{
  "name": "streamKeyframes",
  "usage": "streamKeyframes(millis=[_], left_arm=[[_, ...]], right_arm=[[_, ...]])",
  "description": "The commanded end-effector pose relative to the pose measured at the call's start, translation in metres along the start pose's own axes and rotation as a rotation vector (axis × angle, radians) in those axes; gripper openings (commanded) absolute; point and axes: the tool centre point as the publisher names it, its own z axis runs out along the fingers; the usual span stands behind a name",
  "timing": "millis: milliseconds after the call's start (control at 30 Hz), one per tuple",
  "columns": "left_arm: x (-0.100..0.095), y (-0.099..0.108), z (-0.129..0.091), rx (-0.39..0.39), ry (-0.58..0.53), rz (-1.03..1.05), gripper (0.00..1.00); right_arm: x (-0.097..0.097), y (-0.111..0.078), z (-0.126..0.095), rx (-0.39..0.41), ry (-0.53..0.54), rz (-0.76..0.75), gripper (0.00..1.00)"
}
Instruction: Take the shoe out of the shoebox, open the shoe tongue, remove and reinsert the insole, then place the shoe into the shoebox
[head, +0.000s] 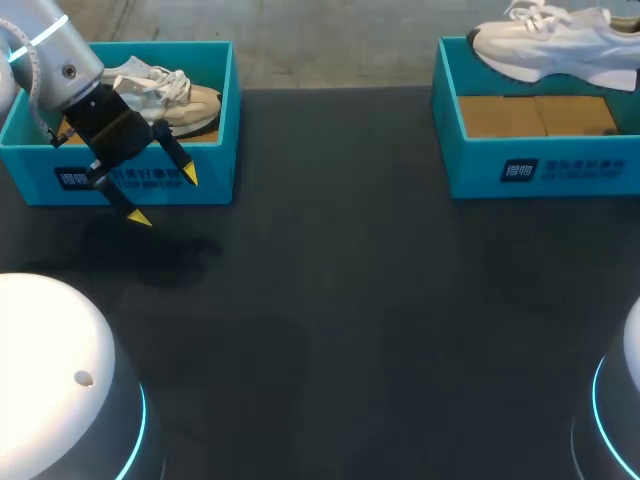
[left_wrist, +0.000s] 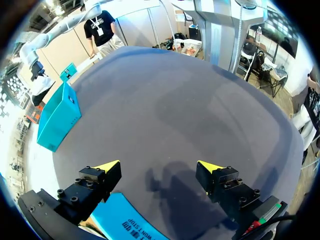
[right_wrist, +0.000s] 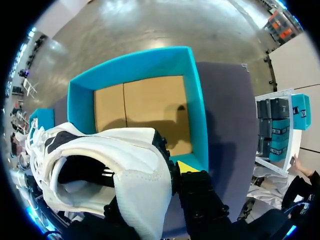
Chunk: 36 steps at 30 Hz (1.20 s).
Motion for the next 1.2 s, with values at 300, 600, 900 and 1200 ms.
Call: streamKeyframes(millis=[300,600,900,1200], left_arm=[[-0.001,0.000,-0.001,-0.001,0.004,0.000,1.00],[-0.001,0.000,-0.001,-0.001,0.004,0.000,1.00],[-0.001,0.000,-0.001,-0.001,0.004,0.000,1.00],[-0.001,0.000,-0.001,-0.001,0.004,0.000,1.00]], right_arm=[[-0.006,0.007,0.025,-0.015,0.010,-0.034,0.00],[-0.008,0.011,0.044,0.003,0.002,-0.047,0.00],[-0.009,0.020,0.057,0.011,-0.018,-0.022,0.00],[-0.015,0.026,0.076,-0.007,-0.022,-0.010,0.00]])
